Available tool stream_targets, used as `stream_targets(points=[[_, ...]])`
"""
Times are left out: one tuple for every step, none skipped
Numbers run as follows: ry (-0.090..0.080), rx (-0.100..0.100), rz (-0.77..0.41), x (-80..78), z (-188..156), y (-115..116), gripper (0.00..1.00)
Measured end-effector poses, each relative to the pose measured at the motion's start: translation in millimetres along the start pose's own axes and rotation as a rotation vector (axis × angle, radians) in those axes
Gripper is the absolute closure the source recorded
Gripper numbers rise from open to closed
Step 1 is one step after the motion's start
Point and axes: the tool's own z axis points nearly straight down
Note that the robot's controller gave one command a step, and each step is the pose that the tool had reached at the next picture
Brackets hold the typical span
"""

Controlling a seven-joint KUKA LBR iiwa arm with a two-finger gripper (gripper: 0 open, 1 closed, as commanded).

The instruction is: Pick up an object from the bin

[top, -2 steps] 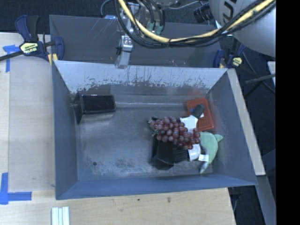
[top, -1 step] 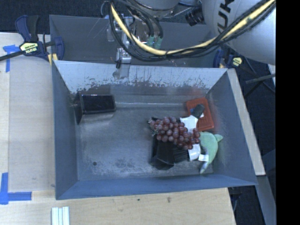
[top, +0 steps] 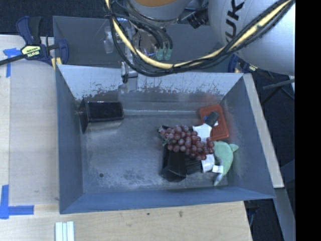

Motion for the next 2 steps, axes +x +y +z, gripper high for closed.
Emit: stream_targets(points=[[-0.001,0.0,0.149,-10.3,16.9,0.9,0.0],[0.005,0.002,0.103,-6.9,18.8,2.4,0.0]])
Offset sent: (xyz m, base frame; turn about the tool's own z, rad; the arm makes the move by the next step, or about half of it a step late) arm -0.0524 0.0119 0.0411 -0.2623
